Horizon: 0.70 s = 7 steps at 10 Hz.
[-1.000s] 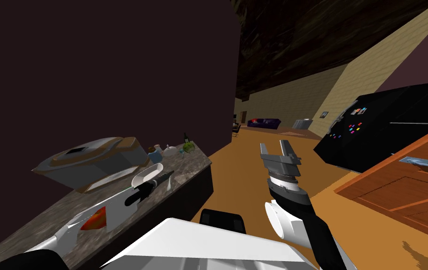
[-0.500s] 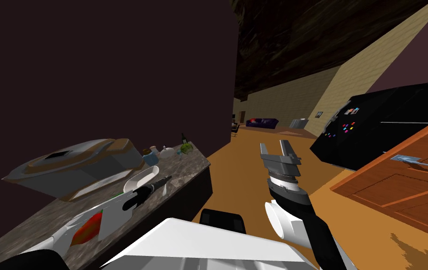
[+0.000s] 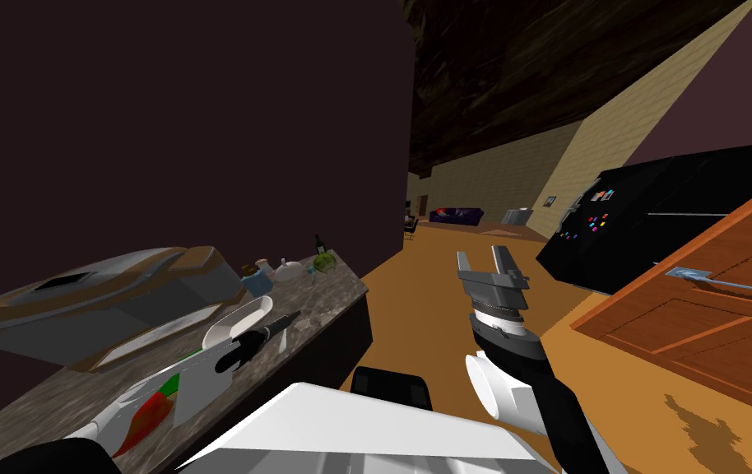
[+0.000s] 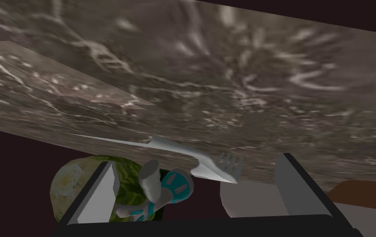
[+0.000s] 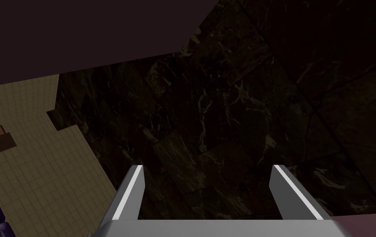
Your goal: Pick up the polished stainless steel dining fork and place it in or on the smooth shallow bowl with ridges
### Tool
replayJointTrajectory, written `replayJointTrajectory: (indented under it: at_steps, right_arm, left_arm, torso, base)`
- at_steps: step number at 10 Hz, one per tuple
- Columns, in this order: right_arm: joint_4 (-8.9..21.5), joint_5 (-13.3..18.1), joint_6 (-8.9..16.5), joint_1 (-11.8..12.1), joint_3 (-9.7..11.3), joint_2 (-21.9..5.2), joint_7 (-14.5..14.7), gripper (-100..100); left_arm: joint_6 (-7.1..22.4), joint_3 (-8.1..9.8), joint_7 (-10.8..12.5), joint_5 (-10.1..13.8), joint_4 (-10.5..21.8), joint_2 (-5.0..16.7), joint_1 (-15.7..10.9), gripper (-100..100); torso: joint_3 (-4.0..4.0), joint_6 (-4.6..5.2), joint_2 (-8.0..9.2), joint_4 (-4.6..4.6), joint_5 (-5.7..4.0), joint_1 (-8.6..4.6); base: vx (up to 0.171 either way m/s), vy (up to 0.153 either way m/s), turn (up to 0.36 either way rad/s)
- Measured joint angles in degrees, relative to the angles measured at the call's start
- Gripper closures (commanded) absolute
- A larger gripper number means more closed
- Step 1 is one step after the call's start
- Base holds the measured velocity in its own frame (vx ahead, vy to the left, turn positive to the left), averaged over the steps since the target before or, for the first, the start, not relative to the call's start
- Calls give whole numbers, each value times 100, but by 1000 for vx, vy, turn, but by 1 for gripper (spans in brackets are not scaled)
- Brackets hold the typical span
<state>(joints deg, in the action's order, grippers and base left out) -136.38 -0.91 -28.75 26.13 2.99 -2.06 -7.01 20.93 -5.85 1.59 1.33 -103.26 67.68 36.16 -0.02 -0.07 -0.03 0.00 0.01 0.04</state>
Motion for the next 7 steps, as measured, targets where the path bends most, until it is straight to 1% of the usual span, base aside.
replayJointTrajectory:
  at_steps: [4, 5, 6, 7]
  right_arm:
    - [0, 0, 0, 0, 0, 0, 0, 0]
    - [0, 0, 0, 0, 0, 0, 0, 0]
    - [0, 0, 0, 0, 0, 0, 0, 0]
    - [0, 0, 0, 0, 0, 0, 0, 0]
  left_arm:
    - [6, 4, 11, 6, -1, -2, -1, 100]
    - [6, 5, 11, 6, -1, -3, -2, 0]
    - [6, 5, 11, 6, -2, -3, -3, 100]
    - [40, 30, 27, 22, -103, 66, 37, 100]
  torso:
    - [4, 4, 8, 0, 1, -1]
    - [4, 4, 9, 0, 2, 0]
    - [4, 3, 9, 0, 2, 1]
    - [10, -2, 20, 1, 0, -2]
  base:
    - [0, 1, 3]
    - [0, 0, 0]
    - [-26, -6, 100]
    - [-44, -15, 129]
